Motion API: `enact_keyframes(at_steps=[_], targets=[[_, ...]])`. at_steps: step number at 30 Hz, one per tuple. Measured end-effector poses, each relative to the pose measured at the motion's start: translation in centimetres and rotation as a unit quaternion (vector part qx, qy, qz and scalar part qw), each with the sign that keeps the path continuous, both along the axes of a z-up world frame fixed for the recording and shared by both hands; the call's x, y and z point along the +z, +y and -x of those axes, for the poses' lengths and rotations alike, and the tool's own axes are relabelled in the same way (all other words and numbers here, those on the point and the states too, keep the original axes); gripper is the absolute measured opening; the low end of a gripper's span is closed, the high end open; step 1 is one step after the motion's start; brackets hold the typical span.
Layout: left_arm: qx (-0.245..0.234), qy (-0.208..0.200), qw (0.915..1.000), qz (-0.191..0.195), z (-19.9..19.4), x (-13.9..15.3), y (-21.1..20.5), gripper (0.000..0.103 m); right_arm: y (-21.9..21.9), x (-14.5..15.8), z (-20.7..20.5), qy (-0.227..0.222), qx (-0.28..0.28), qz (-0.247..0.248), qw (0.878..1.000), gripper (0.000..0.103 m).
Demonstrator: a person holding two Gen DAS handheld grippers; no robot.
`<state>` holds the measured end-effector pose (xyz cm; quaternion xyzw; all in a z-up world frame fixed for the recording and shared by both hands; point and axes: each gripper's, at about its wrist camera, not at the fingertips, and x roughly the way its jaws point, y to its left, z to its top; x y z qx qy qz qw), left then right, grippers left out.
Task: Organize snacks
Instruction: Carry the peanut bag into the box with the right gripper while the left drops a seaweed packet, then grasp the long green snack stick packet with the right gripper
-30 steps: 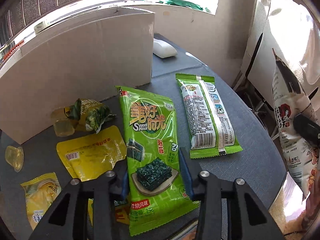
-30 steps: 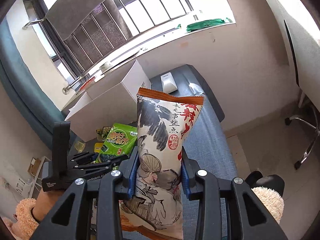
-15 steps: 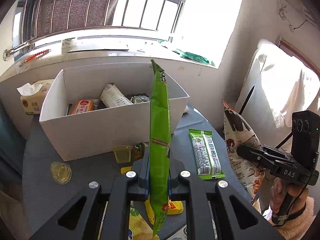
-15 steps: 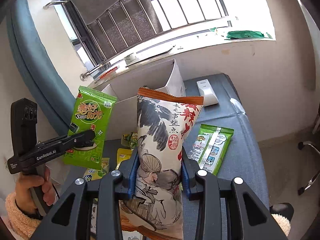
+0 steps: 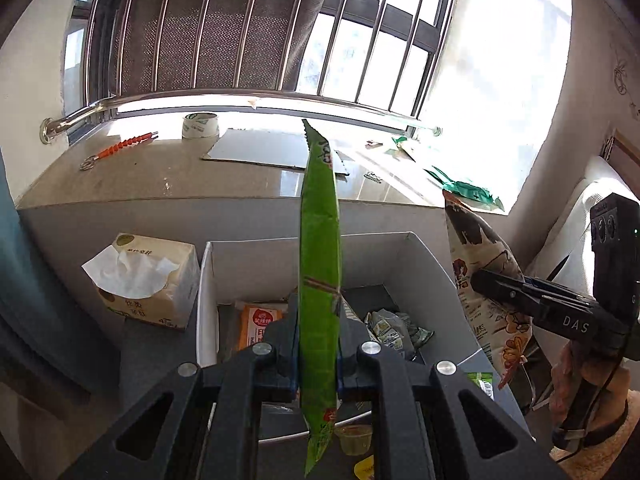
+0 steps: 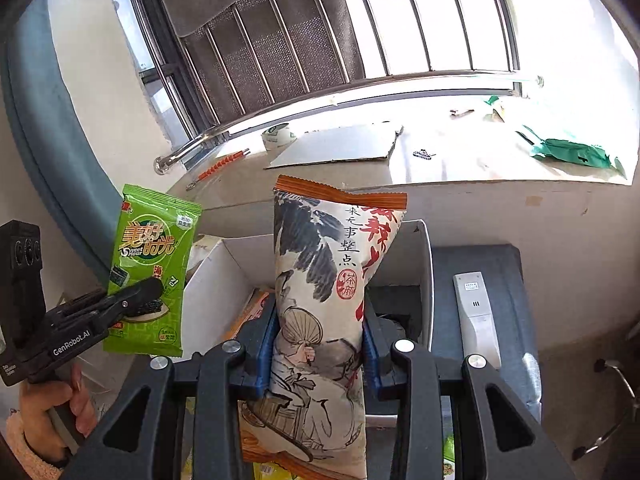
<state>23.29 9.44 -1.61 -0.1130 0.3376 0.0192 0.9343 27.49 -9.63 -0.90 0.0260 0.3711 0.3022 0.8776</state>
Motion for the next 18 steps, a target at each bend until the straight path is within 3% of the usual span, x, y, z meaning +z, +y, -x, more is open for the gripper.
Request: enact_keyframes(at_steps=[3, 4, 5, 6, 7, 10, 18], targets=[[-0.005, 0.028, 0.9996, -0.005, -2.2, -1.2, 0.8, 0.017, 1.5, -0.4, -2.4, 0.003, -0.004, 0.024, 1.0, 0.041], [-0.006, 0.04, 0.9991, -0.012, -2.6, -1.6, 0.7, 0.023, 1.8, -0.5, -3.0, 0.002, -0.004, 0.03, 1.0, 0.047], [0.004, 0.051, 0.9984, -0.024, -2.7, -1.9, 0.5, 0.052, 2.0, -0.6, -3.5, 0.002, -0.004, 0.033, 0.999, 0.057], [0.011, 0.059, 0.9976, -0.036, -2.6, -2.2, 0.4, 0.098, 2.1, -0.7, -3.8, 0.001, -0.006, 0.034, 0.999, 0.088], [0.014, 0.053, 0.9975, -0.043, -2.4, -2.2, 0.4, 0.101, 2.0, -0.7, -3.8, -0.006, -0.011, 0.035, 0.999, 0.103], [0.017, 0.051, 0.9977, -0.042, -1.6, -2.3, 0.6, 0.103, 1.2, -0.1, -3.2, -0.038, -0.019, 0.03, 0.999, 0.103], [0.019, 0.004, 0.9985, -0.05, 3.1, -0.5, 0.0, 0.103, -1.5, 1.4, 0.6, -0.057, -0.022, 0.0, 0.998, 0.103]])
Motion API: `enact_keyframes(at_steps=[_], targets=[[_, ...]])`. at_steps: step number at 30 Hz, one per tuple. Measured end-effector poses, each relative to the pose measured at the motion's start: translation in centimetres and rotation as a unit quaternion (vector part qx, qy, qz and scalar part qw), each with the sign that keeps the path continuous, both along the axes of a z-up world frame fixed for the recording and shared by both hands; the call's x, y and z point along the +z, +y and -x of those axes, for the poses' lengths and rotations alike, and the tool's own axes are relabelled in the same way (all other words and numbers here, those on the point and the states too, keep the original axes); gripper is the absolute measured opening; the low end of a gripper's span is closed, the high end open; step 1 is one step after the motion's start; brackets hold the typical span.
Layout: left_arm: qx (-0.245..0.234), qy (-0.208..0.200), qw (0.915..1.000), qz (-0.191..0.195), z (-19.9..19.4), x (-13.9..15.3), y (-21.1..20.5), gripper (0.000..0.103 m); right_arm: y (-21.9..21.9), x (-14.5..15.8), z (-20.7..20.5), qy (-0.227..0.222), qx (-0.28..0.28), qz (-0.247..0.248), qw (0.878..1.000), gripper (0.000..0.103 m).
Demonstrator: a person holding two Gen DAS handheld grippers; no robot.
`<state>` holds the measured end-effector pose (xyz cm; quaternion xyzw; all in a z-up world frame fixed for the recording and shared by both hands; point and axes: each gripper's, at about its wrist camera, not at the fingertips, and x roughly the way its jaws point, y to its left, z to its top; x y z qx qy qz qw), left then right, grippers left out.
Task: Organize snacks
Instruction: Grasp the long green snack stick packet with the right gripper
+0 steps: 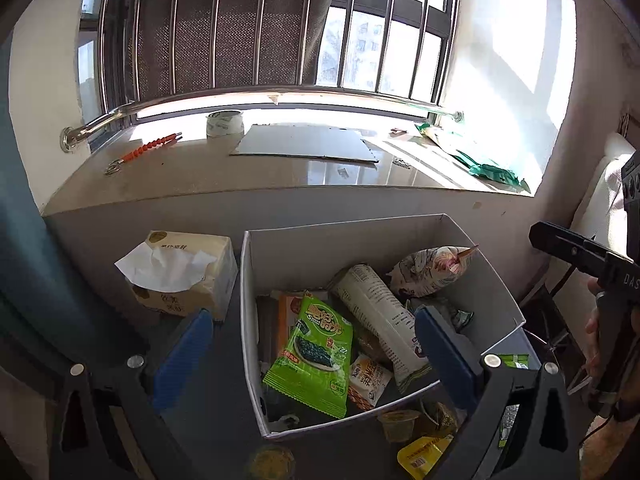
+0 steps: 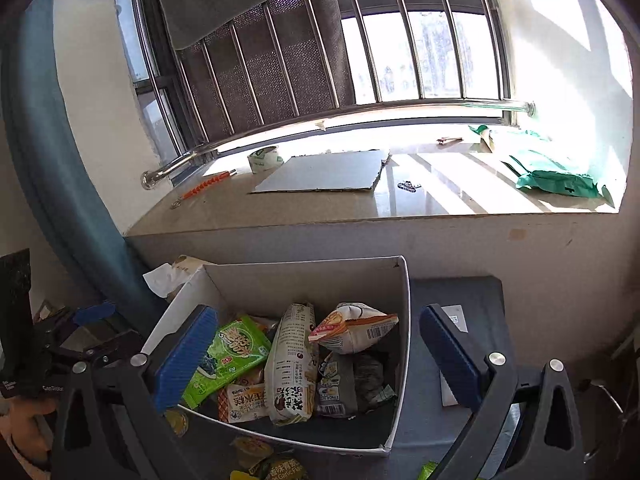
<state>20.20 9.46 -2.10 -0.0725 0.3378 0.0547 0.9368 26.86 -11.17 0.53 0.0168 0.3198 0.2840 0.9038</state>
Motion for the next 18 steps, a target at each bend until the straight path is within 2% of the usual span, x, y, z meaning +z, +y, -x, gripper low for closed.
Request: enact_keyframes(at_steps=[3, 10, 13, 16, 18], targets=[[-0.009, -0.032, 0.9994, 0.006, 2.9, 0.7, -0.5, 0.103, -1.5, 0.3, 2.6, -0.01, 0.001, -0.007, 1.0, 0.103], [-0.032, -0.089, 0.9954, -0.015, 10.8, 1.0, -3.4, 0.103, -5.8, -0.9, 9.5, -0.02, -0.005, -0.011, 1.0, 0.103], [-0.045, -0.104, 0.9935, -0.013, 14.0, 0.2, -4.7, 0.103, -8.0, -2.6, 12.6, -0.018, -0.021, -0.002, 1.0, 0.103], [-0.045, -0.108, 0.9931, -0.01, 16.9, -1.2, -5.9, 0.103, -10.6, -5.0, 15.3, 0.002, -0.048, -0.017, 0.999, 0.103], [-0.046, -0.104, 0.9935, 0.002, 18.4, -2.4, -6.5, 0.103, -12.0, -7.0, 16.7, 0.019, -0.073, -0.008, 0.997, 0.103]])
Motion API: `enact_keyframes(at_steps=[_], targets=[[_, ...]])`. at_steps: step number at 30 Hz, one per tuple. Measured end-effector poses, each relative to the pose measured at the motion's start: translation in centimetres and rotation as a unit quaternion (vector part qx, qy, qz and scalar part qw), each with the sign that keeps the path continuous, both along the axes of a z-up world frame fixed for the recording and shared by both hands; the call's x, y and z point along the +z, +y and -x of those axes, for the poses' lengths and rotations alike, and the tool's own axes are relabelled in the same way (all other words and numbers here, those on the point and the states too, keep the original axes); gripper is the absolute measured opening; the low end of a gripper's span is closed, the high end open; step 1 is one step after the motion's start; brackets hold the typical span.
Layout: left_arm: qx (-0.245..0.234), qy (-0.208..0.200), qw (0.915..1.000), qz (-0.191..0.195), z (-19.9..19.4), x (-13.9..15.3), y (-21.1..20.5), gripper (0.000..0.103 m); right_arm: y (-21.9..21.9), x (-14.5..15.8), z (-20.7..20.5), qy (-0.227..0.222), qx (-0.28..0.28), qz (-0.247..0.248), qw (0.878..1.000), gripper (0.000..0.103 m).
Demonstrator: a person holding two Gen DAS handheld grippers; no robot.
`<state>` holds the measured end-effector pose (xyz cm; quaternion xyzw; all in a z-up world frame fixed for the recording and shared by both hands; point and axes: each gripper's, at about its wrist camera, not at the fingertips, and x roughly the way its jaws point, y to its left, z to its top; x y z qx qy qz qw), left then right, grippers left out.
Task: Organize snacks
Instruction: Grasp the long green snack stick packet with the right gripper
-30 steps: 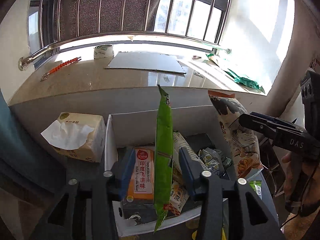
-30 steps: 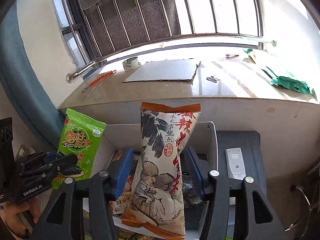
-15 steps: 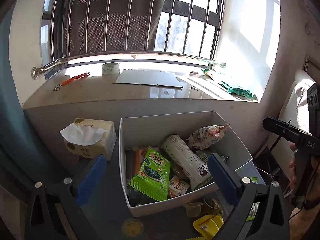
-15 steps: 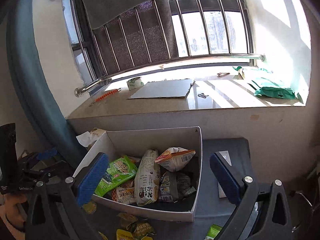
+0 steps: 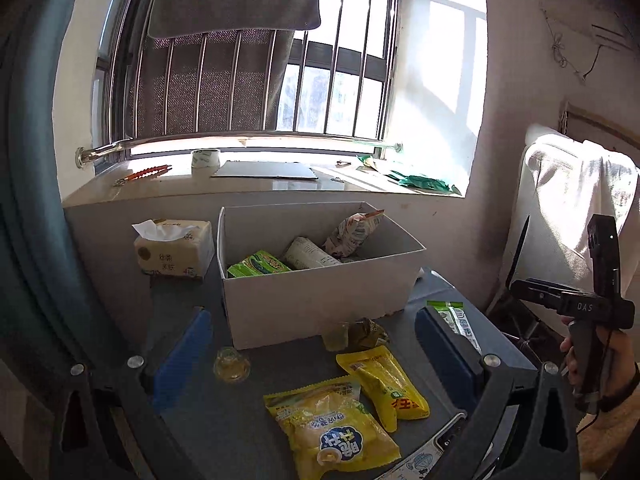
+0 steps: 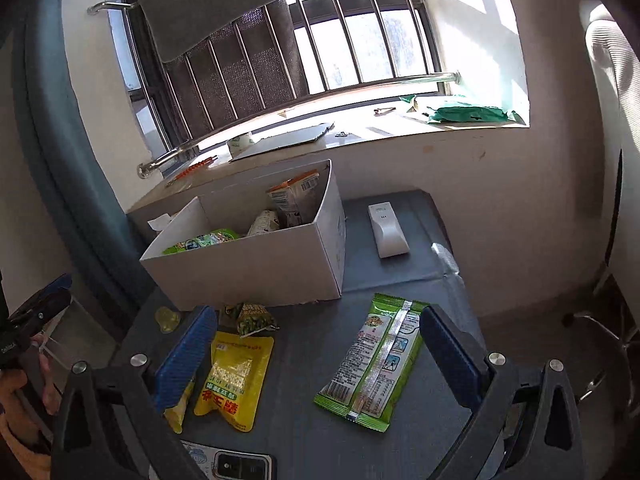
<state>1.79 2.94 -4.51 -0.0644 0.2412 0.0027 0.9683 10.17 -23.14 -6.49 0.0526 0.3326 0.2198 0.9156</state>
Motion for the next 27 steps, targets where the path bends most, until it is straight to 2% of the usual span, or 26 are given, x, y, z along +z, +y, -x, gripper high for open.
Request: enact_keyframes(at_steps=[5, 9, 12, 16, 24, 27], targets=[[-0.011, 0.021, 0.9994, 0.026, 1.3, -1.8, -0.6, 0.103, -1.5, -4.0, 1.4, 0.053, -0.021, 0.024, 0.998, 0.103], [-0.011, 0.027, 0.999, 0.034, 1.6, -2.1, -0.8, 0.103, -1.1, -5.0, 1.3, 0.064, -0.023, 0.039, 0.997, 0.103], [-0.009, 0.03, 0.9993, 0.023, 1.7, -2.2, -1.0, 0.103, -0.5, -5.5, 0.7, 0.066, -0.023, 0.049, 0.996, 0.103], [-0.009, 0.036, 0.9991, 0.022, 1.8, -2.5, -1.1, 0.103, 0.5, -6.4, -1.4, 0.076, -0.029, 0.067, 0.994, 0.103], [-0.015, 0.054, 0.9983, 0.015, 1.9, -3.4, -1.4, 0.103, 3.1, -10.0, -7.3, 0.113, -0.048, 0.136, 0.983, 0.103], [-0.011, 0.058, 0.9982, 0.014, 2.0, -3.7, -1.3, 0.103, 3.5, -10.9, -8.5, 0.125, -0.056, 0.145, 0.98, 0.103]])
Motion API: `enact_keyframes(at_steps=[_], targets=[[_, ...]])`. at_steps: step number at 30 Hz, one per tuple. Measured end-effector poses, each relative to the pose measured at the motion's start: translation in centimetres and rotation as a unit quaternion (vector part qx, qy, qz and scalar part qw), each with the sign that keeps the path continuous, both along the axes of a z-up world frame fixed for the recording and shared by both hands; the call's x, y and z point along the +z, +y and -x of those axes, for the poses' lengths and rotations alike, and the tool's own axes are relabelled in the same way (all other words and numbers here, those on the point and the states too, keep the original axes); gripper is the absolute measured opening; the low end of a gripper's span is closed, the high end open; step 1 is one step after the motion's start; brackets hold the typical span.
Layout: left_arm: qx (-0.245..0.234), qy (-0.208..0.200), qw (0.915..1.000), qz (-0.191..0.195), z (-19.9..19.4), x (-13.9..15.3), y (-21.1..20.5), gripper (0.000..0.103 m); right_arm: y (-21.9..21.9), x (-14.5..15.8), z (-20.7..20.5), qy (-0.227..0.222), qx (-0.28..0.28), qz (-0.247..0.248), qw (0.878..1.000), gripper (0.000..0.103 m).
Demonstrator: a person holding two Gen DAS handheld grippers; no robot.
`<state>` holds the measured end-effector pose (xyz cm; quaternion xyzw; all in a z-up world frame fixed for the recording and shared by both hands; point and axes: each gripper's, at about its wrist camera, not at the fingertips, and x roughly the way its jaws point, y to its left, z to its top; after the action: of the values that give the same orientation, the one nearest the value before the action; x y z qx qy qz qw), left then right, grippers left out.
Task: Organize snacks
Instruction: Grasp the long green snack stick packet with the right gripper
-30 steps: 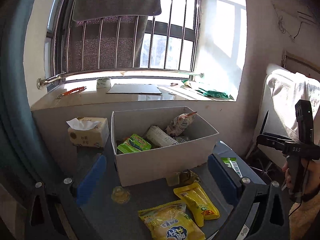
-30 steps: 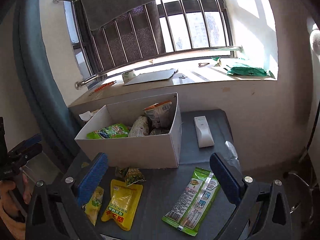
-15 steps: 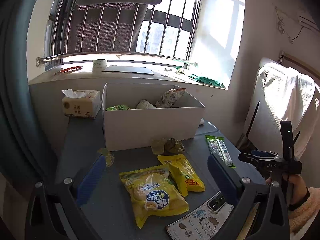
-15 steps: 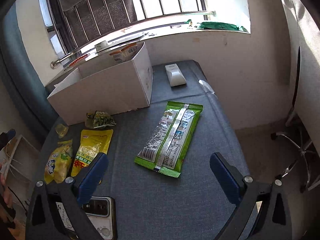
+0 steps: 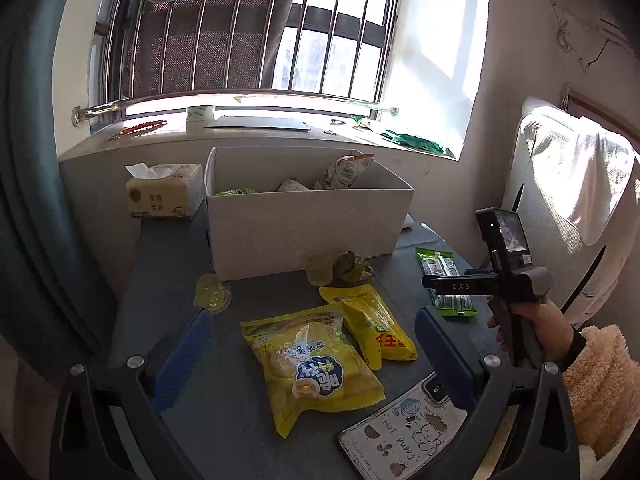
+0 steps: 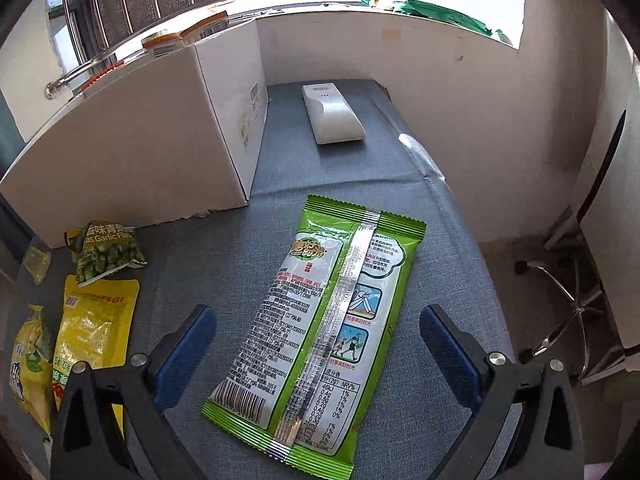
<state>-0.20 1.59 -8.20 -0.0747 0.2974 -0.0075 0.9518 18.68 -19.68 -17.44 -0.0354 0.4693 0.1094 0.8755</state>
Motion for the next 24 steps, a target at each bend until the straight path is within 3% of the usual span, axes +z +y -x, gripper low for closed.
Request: enact_keyframes(at_steps=[4, 6, 9, 16, 24], targets=[[0.004, 0.007, 1.0, 0.002, 0.0, -0.4, 0.3, 0.103, 0.4, -0.7, -0.4, 0.007, -0.001, 0.016, 1.0, 0.103], [0.006, 0.012, 0.9999, 0.005, -0.1, -0.6, 0.5, 0.103, 0.6, -0.5, 0.0, -0.01, 0.0, 0.032, 0.999, 0.08], [0.001, 0.023, 0.9997, 0.009, -0.5, -1.0, 0.3, 0.103, 0.7, -0.1, 0.7, -0.007, 0.021, 0.023, 0.999, 0.068], [-0.008, 0.071, 0.9974, 0.001, -2.4, -2.7, -1.0, 0.103, -0.1, 1.1, 3.2, -0.01, 0.046, -0.026, 0.999, 0.066], [0.001, 0.137, 0.9905, 0.008, -6.1, -5.8, -2.1, 0.103, -1.4, 4.9, 6.9, -0.053, 0.058, -0.081, 0.994, 0.067]])
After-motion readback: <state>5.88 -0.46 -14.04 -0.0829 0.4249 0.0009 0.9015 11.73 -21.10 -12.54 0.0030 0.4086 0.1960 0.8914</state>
